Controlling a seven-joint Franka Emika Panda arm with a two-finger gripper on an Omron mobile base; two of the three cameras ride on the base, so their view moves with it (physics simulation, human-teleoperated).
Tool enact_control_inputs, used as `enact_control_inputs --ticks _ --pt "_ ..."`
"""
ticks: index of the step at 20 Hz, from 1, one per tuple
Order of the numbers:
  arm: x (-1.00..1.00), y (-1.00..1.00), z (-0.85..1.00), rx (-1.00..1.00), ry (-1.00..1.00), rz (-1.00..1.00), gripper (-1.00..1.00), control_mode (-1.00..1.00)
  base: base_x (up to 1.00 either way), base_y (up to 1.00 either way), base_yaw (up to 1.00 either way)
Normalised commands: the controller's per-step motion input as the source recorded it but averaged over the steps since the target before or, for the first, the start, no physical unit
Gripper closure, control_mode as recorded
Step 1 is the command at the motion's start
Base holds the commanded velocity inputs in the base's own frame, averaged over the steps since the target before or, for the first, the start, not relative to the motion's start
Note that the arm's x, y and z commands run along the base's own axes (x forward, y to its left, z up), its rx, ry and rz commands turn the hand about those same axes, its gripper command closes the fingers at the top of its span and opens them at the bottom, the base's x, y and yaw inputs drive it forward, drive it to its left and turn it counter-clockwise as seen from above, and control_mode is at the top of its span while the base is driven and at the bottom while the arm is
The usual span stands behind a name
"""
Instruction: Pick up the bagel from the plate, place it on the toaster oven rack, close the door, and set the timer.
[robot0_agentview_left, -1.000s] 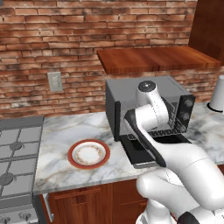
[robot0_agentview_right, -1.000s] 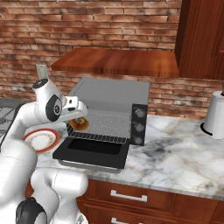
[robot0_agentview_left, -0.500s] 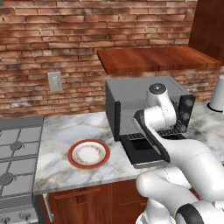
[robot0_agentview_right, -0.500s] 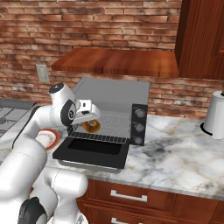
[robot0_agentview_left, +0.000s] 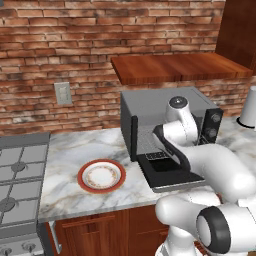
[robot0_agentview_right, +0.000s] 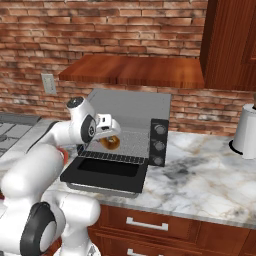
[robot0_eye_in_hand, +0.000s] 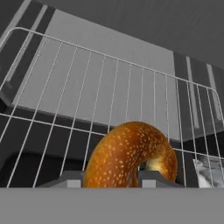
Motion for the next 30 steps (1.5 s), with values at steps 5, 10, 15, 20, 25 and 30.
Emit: enact_control_inputs --ticks 5,10,15,20,25,30 --pt "0.29 0.00 -0.27 0.02 0.00 0.00 1.00 -1.00 0.00 0.00 0.00" --pt "0.19 0.00 -0.25 0.01 0.00 0.00 1.00 -1.00 0.00 0.00 0.00" --pt "0.02 0.00 -0.28 0.00 0.00 0.00 -1.00 -1.00 0.00 0.00 0.00" --pt "0.00 0.00 -0.08 0.01 0.00 0.00 -1.00 -1.00 0.00 0.00 0.00" --pt "-0.01 0.00 0.01 0.04 -0.01 0.00 -1.00 -1.00 0.00 0.00 0.00" --pt "-0.28 0.00 0.19 0.05 -0.07 0.00 -1.00 -1.00 0.00 0.00 0.00"
